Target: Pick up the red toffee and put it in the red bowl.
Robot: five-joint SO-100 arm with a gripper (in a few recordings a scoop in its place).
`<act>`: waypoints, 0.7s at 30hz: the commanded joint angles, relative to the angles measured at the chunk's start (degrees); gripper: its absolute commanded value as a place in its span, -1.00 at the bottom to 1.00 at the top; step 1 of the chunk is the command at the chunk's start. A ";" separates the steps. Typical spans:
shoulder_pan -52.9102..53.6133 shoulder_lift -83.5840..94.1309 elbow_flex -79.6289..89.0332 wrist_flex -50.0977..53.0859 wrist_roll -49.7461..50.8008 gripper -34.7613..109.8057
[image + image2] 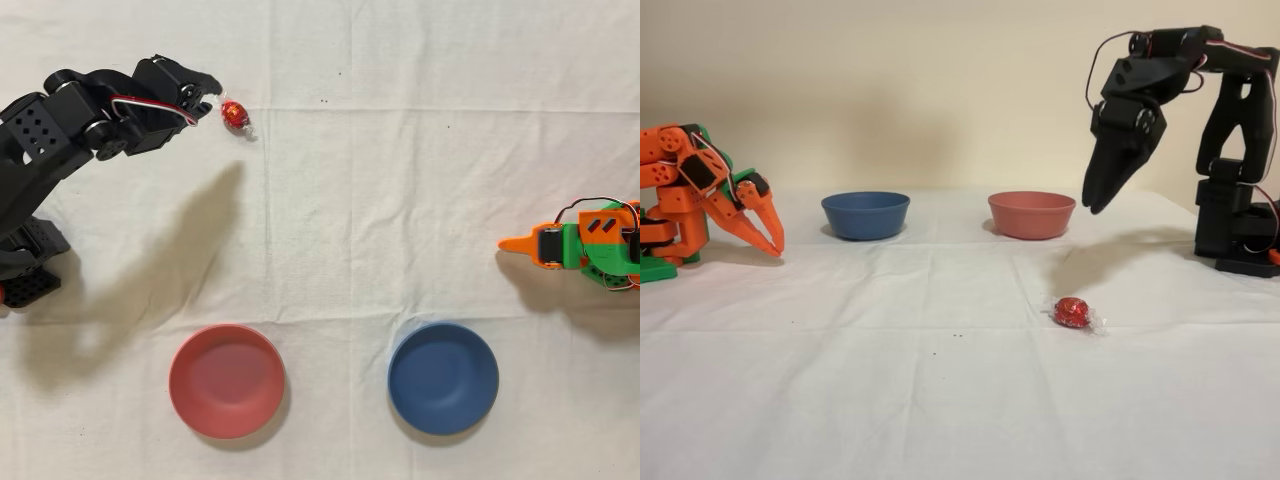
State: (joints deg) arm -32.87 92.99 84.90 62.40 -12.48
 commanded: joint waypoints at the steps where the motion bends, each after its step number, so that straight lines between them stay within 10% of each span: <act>1: -0.53 0.79 -0.26 -1.32 -0.09 -0.20; 21: -1.41 -1.49 13.80 -10.63 -5.36 -0.15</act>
State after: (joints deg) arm -33.84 90.18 96.86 55.11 -16.79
